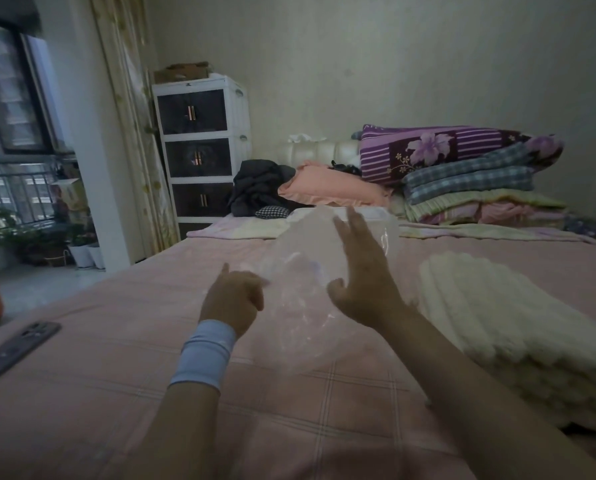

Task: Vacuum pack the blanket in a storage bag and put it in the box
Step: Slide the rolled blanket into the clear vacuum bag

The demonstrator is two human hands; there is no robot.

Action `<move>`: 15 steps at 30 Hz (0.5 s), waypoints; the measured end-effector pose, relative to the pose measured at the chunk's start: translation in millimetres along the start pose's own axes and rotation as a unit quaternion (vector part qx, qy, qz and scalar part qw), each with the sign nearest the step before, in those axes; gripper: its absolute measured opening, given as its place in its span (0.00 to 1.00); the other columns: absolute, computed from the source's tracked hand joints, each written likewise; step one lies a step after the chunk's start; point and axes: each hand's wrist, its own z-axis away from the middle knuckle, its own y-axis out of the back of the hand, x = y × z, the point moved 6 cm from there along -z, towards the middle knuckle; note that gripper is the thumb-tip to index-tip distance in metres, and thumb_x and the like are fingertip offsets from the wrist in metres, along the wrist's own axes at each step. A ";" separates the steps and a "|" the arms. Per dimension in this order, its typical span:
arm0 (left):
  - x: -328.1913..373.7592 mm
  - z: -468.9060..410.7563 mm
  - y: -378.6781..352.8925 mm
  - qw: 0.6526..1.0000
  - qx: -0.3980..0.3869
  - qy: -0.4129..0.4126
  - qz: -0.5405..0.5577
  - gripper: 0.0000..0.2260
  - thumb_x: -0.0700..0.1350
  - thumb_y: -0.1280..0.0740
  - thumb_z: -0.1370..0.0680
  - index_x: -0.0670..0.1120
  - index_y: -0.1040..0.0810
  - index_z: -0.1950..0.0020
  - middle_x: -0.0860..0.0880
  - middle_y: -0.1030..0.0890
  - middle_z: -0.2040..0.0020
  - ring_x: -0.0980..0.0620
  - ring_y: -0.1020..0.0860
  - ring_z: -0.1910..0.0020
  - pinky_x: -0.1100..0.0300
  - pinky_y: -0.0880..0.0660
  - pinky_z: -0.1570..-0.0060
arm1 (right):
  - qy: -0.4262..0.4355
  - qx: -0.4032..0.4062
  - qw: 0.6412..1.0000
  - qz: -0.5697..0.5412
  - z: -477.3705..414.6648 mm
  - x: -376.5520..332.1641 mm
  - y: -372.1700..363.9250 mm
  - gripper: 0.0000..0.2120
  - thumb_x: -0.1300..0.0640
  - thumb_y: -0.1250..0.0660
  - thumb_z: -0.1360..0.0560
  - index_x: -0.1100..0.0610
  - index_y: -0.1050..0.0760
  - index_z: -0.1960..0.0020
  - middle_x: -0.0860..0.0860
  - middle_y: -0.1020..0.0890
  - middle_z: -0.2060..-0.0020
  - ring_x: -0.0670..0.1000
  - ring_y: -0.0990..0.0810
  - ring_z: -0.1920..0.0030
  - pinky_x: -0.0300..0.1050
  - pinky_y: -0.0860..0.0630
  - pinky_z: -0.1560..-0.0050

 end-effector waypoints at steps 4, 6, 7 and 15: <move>37.2 9.4 -21.5 0.978 -0.163 0.017 0.130 0.18 0.29 0.38 0.30 0.49 0.25 0.74 0.51 0.14 0.53 0.55 0.18 0.46 0.61 0.29 0.36 | 0.179 -0.109 0.942 0.264 0.9 -38.5 -23.5 0.53 0.57 0.28 0.30 0.48 0.60 0.18 0.55 0.48 0.19 0.57 0.55 0.19 0.66 0.61 0.22; 45.3 13.6 -21.0 0.946 -0.189 0.060 0.256 0.16 0.28 0.40 0.29 0.46 0.23 0.71 0.46 0.14 0.59 0.51 0.16 0.53 0.53 0.22 0.46 | 0.147 -0.199 0.910 0.334 13.0 -22.9 -42.1 0.46 0.50 0.28 0.27 0.48 0.51 0.19 0.54 0.30 0.26 0.58 0.37 0.24 0.63 0.63 0.22; 43.8 15.5 -16.2 0.923 -0.174 0.101 0.328 0.15 0.28 0.42 0.29 0.43 0.22 0.67 0.43 0.14 0.60 0.46 0.15 0.56 0.52 0.21 0.52 | 0.107 -0.225 0.902 0.352 19.7 -10.6 -44.7 0.39 0.44 0.30 0.25 0.48 0.43 0.20 0.53 0.23 0.33 0.58 0.29 0.29 0.62 0.62 0.23; -41.3 29.1 -27.6 0.745 0.097 0.467 0.466 0.12 0.32 0.44 0.20 0.40 0.23 0.44 0.40 0.23 0.51 0.41 0.18 0.58 0.51 0.19 0.67 | -0.067 -0.315 0.873 0.366 43.8 42.3 -39.4 0.32 0.27 0.45 0.25 0.48 0.26 0.34 0.49 0.17 0.50 0.54 0.19 0.45 0.61 0.45 0.30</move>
